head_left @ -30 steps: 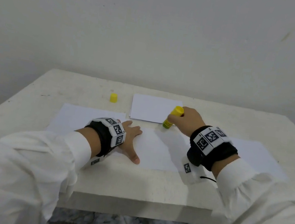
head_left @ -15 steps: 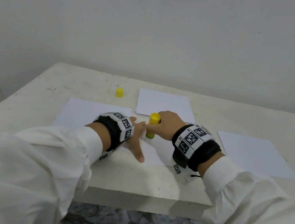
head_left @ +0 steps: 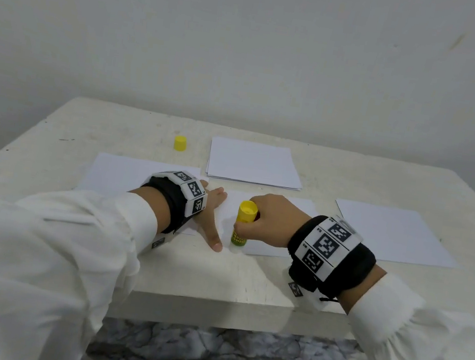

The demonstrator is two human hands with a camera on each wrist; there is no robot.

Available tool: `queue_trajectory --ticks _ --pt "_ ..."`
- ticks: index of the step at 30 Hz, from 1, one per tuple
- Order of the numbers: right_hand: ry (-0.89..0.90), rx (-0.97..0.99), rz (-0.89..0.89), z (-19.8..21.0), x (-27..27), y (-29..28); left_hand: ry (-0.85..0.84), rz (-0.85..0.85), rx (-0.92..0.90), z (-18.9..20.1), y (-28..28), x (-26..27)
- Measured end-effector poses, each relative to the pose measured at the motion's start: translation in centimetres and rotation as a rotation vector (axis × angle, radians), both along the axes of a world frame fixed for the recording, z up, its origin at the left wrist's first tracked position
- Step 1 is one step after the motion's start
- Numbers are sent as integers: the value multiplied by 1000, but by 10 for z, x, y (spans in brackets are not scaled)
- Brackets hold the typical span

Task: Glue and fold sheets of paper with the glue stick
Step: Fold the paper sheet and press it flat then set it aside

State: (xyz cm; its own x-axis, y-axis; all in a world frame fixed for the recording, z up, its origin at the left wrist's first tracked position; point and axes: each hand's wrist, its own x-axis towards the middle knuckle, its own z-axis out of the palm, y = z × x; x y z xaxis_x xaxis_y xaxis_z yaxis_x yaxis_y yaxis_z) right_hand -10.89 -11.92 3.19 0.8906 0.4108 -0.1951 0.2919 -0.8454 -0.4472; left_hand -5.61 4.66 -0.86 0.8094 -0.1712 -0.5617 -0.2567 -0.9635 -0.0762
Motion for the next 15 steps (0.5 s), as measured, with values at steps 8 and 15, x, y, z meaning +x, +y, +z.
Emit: queue_trajectory --ticks 8,15 --pt "-7 -10 -120 3 -3 -47 16 3 5 0 -1 1" --pt "-6 0 -230 4 -5 -91 15 4 42 1 -5 2"
